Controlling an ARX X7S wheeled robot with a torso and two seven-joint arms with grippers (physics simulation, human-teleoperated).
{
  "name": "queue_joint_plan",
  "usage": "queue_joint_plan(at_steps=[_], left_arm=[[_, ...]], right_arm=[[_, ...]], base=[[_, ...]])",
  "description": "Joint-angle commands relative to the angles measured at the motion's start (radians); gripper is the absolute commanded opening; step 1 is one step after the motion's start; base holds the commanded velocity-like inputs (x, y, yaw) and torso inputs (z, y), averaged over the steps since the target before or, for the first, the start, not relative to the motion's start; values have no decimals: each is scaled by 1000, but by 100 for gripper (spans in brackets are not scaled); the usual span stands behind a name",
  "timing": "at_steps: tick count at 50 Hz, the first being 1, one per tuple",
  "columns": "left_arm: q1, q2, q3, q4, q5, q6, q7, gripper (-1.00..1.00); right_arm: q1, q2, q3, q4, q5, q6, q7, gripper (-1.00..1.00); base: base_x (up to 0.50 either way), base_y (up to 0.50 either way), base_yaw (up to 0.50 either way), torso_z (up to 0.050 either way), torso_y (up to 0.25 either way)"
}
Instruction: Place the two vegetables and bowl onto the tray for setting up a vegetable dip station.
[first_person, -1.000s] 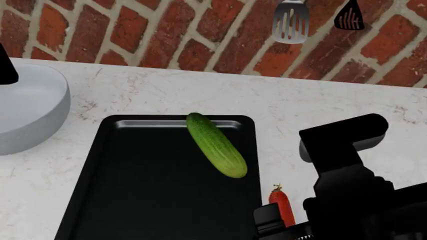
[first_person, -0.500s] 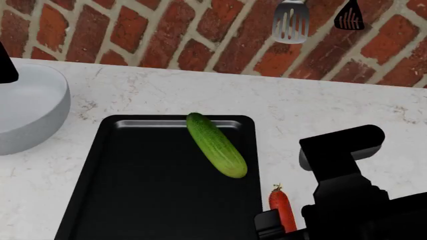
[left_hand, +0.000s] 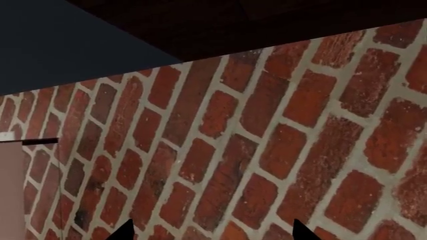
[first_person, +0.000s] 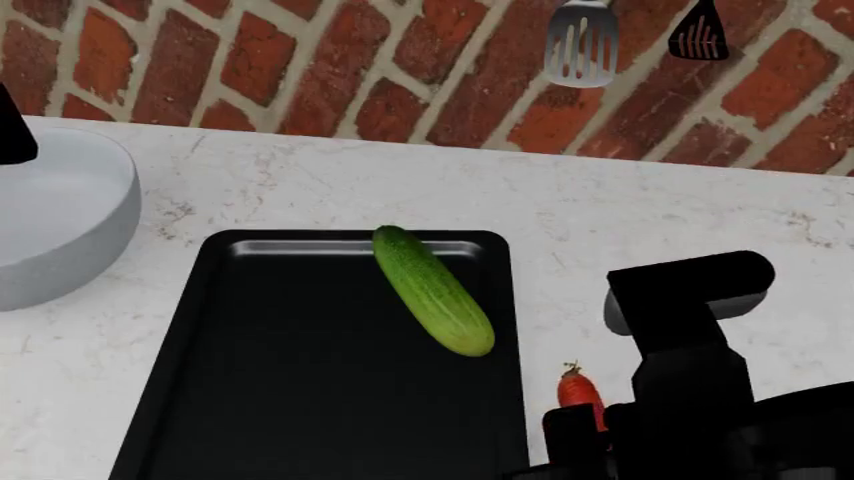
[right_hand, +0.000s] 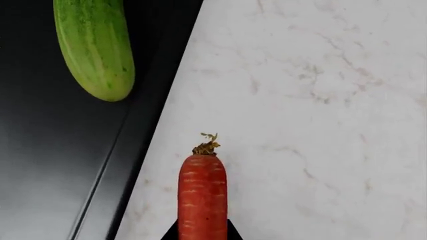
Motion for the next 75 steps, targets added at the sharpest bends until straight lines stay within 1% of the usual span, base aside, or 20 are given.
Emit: queue_joint_plan(at_steps=[1,3,8,17,22,26,27,28,29,30,33,38,47,51,58,62,69,75], left_arm=[[47,-4,20,-6,-1,11,-2,100],[46,-5,19,-4,-2,9,-3,100],[42,-7,15,10,-8,-6,-6,100],[42,-8,18,12,-12,-6,-7,100],[41,-7,20,14,-14,-7,-8,100],[34,-8,12,26,-23,-24,-9,100],[35,-8,9,27,-25,-25,-10,100],[37,-9,7,29,-25,-24,-10,100],[37,-9,5,29,-26,-24,-10,100],[36,-10,4,29,-27,-25,-10,100],[34,-10,2,31,-30,-28,-11,100],[28,-13,-1,37,-34,-36,-12,100],[35,-14,-8,33,-39,-26,-10,100],[33,-15,-10,32,-42,-23,-8,100],[46,-16,-23,27,-50,-8,-3,100],[48,-17,-39,39,-60,-17,-5,100],[64,-18,-46,29,-61,1,-2,100],[69,-18,-42,23,-60,12,-1,100]], right_arm=[[-50,13,-85,52,-74,39,52,-100],[-41,25,-73,38,-67,32,57,-100],[24,65,-39,-28,43,24,120,-100],[113,61,-35,-82,175,2,197,-100],[178,29,-65,-122,270,-15,265,-100],[178,6,-55,-137,343,-65,259,-100],[195,3,-75,-140,350,-62,288,-100],[218,6,-129,-123,407,-78,358,-100],[220,-5,-115,-138,392,-72,340,-100],[230,-10,-135,-136,420,-86,367,-100],[251,-33,-148,-139,429,-95,383,-100],[241,-84,-149,-116,436,-148,375,-100],[214,-125,-174,-78,429,-206,388,-100],[233,-143,-220,-58,439,-211,442,-100],[331,-176,-330,-33,492,-191,574,-100],[376,-202,-369,-31,524,-194,607,-100],[412,-224,-393,-18,523,-198,595,-100],[401,-222,-419,-15,515,-200,585,-100]], base=[[13,5,0,-10,0],[7,3,0,-5,0],[2,2,0,-6,0],[6,4,0,-8,0],[7,5,0,-6,0],[4,5,0,-8,0],[13,6,0,-10,0],[14,6,0,-11,0],[13,6,0,-11,0],[13,6,0,-10,0],[12,6,-1,-10,0],[12,6,-2,-10,0],[10,6,-2,-8,0],[9,5,-1,-8,0],[5,5,0,-8,0],[7,6,0,-5,0],[4,5,0,-8,0],[2,3,0,-7,0]])
